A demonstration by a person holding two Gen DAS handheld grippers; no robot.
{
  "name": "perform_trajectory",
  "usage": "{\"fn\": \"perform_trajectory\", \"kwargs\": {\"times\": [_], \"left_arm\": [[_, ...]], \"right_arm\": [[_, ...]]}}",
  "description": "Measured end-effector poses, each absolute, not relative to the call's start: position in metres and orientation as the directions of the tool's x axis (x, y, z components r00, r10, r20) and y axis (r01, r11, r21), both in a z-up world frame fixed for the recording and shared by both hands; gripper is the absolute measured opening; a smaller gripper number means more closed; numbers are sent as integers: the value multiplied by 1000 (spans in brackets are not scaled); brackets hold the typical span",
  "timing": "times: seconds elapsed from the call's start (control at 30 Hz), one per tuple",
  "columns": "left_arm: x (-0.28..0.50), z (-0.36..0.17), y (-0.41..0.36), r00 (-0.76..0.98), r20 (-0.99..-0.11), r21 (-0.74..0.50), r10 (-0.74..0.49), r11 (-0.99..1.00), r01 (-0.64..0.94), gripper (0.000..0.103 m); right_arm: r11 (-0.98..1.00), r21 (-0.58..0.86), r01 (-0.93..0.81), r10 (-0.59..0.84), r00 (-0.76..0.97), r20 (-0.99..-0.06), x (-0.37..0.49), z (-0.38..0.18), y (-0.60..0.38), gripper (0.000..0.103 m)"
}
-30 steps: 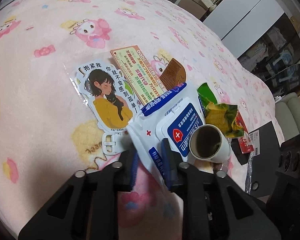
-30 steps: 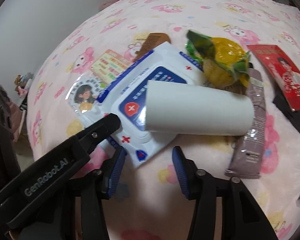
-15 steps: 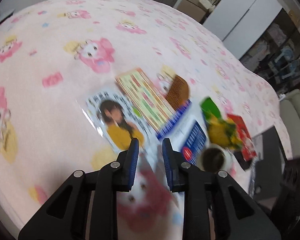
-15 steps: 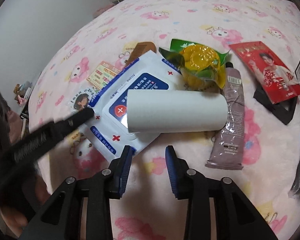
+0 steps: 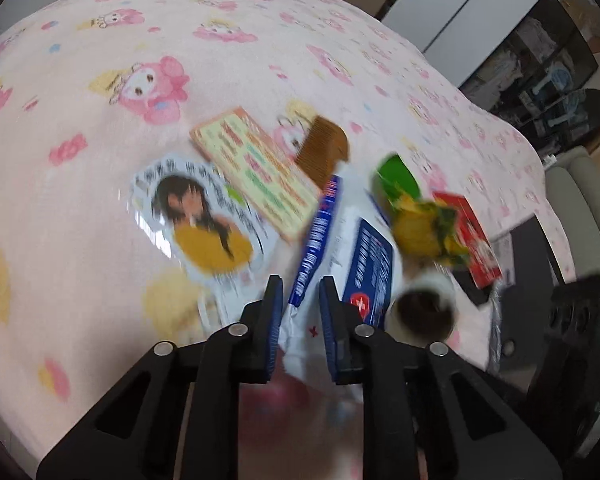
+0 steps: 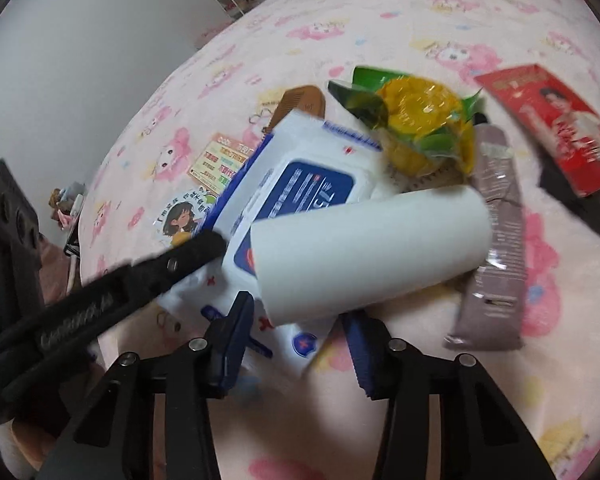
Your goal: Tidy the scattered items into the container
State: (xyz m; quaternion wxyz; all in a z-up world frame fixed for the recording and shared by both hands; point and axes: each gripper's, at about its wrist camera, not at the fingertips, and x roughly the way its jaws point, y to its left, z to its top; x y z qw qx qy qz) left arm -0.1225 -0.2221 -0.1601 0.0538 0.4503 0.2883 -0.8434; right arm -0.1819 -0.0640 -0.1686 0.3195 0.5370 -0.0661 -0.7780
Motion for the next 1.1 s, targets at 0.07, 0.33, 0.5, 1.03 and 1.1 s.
{"fn": "perform_trajectory", "kwargs": {"times": [0.07,0.33,0.5,1.03,1.1], "left_arm": [[-110,-158,-209,-580,-787,-463,209,-822,331,16],[-76,-157,-143,-507,-819,-444,269,-857,262,16],[-60,-161,-108,-478,-799,-512,365,-829,224,11],[-67,-156,-131,-497,-850,-362,175,-879,310,21],[-77,-156,-139,-509,-850,-339,138,-882,328,21]], "right_arm": [[-786,446,428,-570,-226,-790,-175,-162,-55,40],[-801,449,396,-565,-254,-785,-139,-148,9,40],[-796,485,362,-584,-249,-773,-122,-150,44,35],[-840,497,215,-537,-207,-818,-119,-185,83,35],[-833,510,214,-548,-197,-813,-118,-186,80,35]]}}
